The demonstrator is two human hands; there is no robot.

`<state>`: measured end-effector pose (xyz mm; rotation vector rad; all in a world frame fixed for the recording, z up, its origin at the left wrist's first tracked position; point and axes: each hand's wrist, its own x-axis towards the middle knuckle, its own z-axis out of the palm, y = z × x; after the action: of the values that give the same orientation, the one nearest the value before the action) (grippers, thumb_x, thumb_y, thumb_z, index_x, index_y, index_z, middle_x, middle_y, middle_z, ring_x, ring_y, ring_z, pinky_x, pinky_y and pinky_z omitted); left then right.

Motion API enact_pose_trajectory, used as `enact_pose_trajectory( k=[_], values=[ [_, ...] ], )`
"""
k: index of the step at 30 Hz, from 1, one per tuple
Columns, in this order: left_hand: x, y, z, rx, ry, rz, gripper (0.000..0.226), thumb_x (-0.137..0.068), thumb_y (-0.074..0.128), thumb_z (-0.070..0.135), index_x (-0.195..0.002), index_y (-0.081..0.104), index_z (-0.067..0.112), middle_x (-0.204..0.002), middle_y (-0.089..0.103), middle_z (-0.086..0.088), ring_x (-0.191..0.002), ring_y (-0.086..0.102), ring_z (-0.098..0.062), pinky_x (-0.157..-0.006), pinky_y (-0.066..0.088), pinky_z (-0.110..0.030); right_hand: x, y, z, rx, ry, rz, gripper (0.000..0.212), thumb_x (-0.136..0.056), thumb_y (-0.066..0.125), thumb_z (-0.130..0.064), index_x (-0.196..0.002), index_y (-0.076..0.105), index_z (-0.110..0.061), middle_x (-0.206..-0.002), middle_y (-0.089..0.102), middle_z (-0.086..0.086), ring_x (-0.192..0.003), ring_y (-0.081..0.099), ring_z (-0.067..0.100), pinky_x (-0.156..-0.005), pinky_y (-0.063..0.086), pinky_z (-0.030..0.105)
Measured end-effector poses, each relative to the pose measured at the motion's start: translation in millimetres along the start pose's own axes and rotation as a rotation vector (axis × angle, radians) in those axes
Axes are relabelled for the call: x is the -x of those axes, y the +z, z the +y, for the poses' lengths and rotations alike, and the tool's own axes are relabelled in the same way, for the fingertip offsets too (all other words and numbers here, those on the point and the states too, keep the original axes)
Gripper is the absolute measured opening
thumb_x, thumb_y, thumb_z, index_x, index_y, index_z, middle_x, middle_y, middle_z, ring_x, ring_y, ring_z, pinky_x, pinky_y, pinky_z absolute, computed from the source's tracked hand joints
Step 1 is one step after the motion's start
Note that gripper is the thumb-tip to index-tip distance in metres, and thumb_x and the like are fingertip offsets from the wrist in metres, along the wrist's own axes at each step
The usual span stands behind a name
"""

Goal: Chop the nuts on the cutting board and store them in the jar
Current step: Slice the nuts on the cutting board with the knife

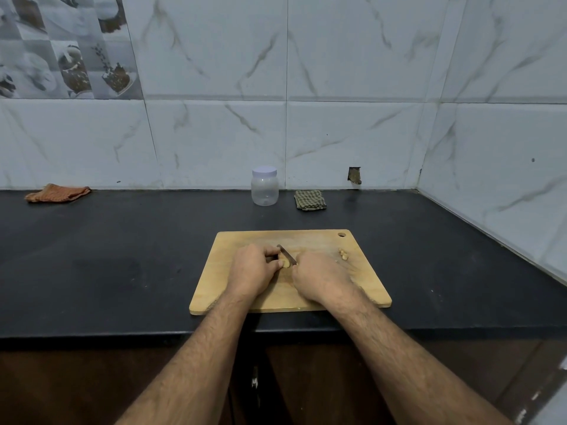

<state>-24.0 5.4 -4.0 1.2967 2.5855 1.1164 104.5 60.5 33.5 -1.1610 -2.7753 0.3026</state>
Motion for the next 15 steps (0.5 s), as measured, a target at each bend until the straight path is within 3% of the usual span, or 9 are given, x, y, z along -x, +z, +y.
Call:
enact_pose_trajectory(
  k=[8, 11, 15],
  values=[
    [-0.4, 0.4, -1.3, 0.0, -0.011, -0.008, 0.037, -0.089, 0.071, 0.027, -0.125, 0.068, 0.024, -0.122, 0.069, 0.007, -0.111, 0.062, -0.009, -0.095, 0.047, -0.024, -12.8, -4.4, -3.6, -0.008, 0.006, -0.111, 0.027, -0.099, 0.041, -0.023, -0.111, 0.064, -0.014, -0.093, 0.059, 0.001, -0.087, 0.057, 0.021, -0.069, 0.041, 0.031],
    [-0.5, 0.7, -0.4, 0.005, -0.006, -0.003, 0.034, -0.088, 0.072, 0.026, -0.122, 0.07, 0.023, -0.121, 0.069, 0.009, -0.112, 0.062, -0.008, -0.098, 0.047, -0.024, -13.1, -7.6, -9.0, 0.025, 0.003, -0.133, 0.027, -0.099, 0.043, -0.017, -0.115, 0.064, -0.014, -0.104, 0.064, 0.005, -0.091, 0.057, 0.023, -0.073, 0.044, 0.031],
    [-2.1, 2.3, -2.0, 0.003, 0.007, -0.02, 0.025, -0.087, 0.072, 0.026, -0.112, 0.075, 0.026, -0.108, 0.073, 0.012, -0.102, 0.064, -0.006, -0.087, 0.048, -0.022, -7.6, -7.5, -12.1, 0.028, 0.01, -0.144, 0.028, -0.097, 0.043, -0.013, -0.118, 0.062, -0.014, -0.105, 0.063, 0.004, -0.093, 0.058, 0.024, -0.078, 0.047, 0.034]
  ],
)
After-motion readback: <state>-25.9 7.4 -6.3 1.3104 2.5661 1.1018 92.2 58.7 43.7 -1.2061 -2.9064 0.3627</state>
